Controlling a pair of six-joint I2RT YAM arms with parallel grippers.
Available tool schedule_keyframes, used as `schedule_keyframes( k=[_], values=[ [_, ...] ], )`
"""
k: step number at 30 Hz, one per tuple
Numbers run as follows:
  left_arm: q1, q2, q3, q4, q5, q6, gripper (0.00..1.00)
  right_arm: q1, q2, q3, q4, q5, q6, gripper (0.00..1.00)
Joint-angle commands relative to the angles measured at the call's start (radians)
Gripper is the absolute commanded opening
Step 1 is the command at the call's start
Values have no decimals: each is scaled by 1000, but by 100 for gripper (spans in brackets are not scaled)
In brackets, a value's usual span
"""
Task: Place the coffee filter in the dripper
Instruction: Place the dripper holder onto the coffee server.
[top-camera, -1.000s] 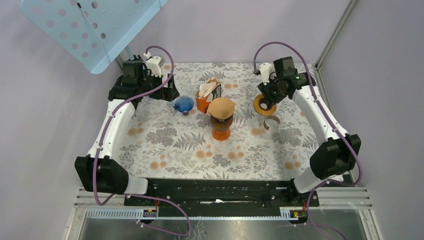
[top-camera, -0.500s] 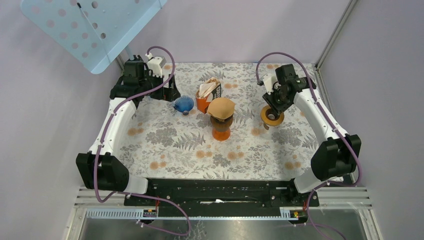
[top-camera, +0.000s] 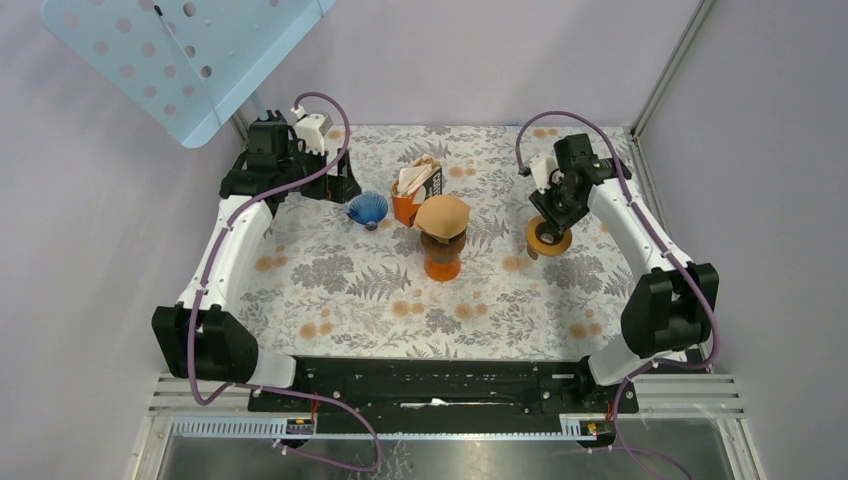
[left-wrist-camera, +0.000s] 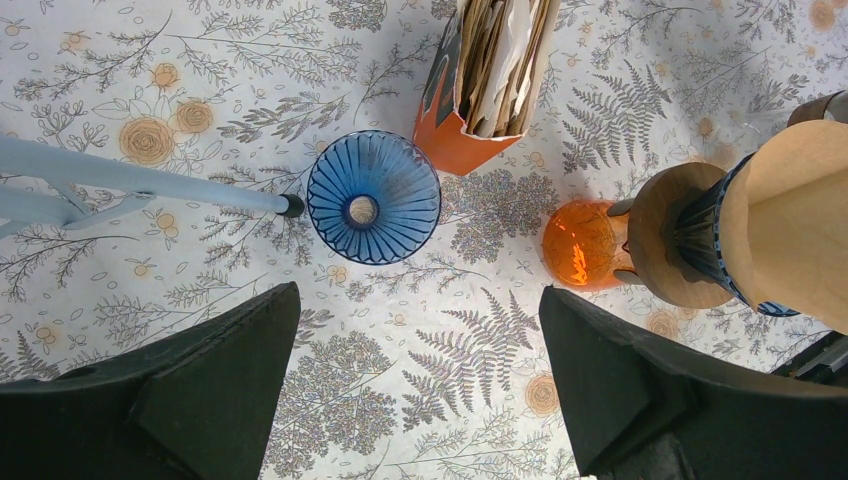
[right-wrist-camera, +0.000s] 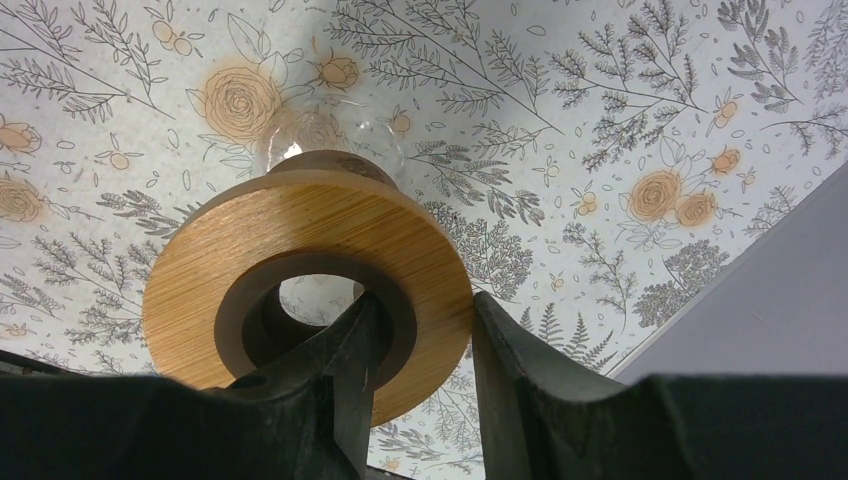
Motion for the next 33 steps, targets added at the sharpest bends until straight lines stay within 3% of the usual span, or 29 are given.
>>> schedule_keyframes(
  k=[1,24,33],
  values=[
    [6,-9,16,20,24,10,99,-7,6,-26,41,10,-6,26],
    [6,23,34,20,24,6,99,-5,-63,-139,102,-176,107,23],
    [6,29,39,20,17,6,99,30,-113,-185,149,-119,122,22]
  ],
)
